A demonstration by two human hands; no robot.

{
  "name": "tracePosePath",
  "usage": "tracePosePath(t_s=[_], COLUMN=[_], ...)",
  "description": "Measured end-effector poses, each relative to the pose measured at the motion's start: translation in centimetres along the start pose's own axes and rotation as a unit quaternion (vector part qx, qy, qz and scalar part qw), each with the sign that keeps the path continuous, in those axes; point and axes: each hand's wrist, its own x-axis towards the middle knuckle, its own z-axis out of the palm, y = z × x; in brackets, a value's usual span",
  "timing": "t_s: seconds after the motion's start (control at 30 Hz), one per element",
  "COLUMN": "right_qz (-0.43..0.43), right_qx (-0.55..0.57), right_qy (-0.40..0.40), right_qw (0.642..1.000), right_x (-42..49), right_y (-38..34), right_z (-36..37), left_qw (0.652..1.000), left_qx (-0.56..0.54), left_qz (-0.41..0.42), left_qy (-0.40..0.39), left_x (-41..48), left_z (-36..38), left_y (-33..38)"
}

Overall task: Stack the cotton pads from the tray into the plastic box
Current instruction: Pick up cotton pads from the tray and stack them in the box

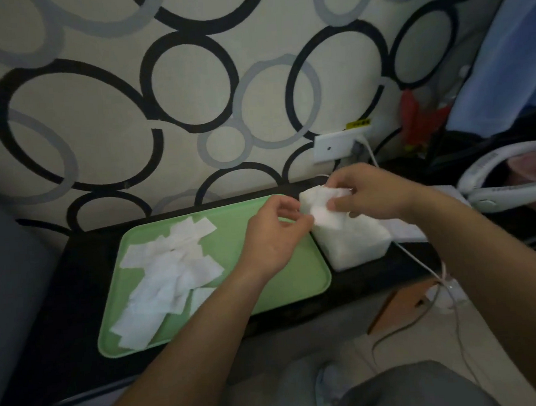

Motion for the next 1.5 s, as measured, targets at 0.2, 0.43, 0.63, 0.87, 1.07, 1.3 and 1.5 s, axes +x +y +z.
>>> tracePosePath(t_s=[0.2,0.43,0.63,0.87,1.07,1.3,1.5], right_qz=[0.063,0.045,0.023,0.014,0.006,-0.018,-0.013], right_qx=[0.072,0.098,0.107,0.120,0.057,-0.140,-0.252], right_qy=[-0.010,-0.014,-0.024,-0.066,-0.109,-0.116,-0.103], right_qw=[0.995,0.994,0.994,0.991,0.992,0.983,0.962], right_x=[-1.3,-1.6,-1.1,-0.8,-0.4,-0.5,0.1], right_y=[3.0,4.7,5.2,5.2,5.3,5.0,4.9], right_z=[-2.8,-3.0,-2.5,-1.9,-1.2,-0.2,1.4], left_qw=[0.950,0.898,0.830,0.810,0.839,0.877,0.881], left_qx=[0.274,0.371,0.487,0.520,0.501,0.442,0.441], left_qz=[0.040,-0.004,-0.021,-0.021,0.033,0.043,0.046], left_qy=[-0.144,-0.236,-0.272,-0.269,-0.209,-0.183,-0.163], left_x=[2.1,5.8,6.9,7.2,7.3,7.5,7.7], left_z=[4.5,5.5,6.5,7.2,7.3,6.3,6.3], left_y=[0.0,0.3,0.9,0.8,-0.3,-0.4,-0.4])
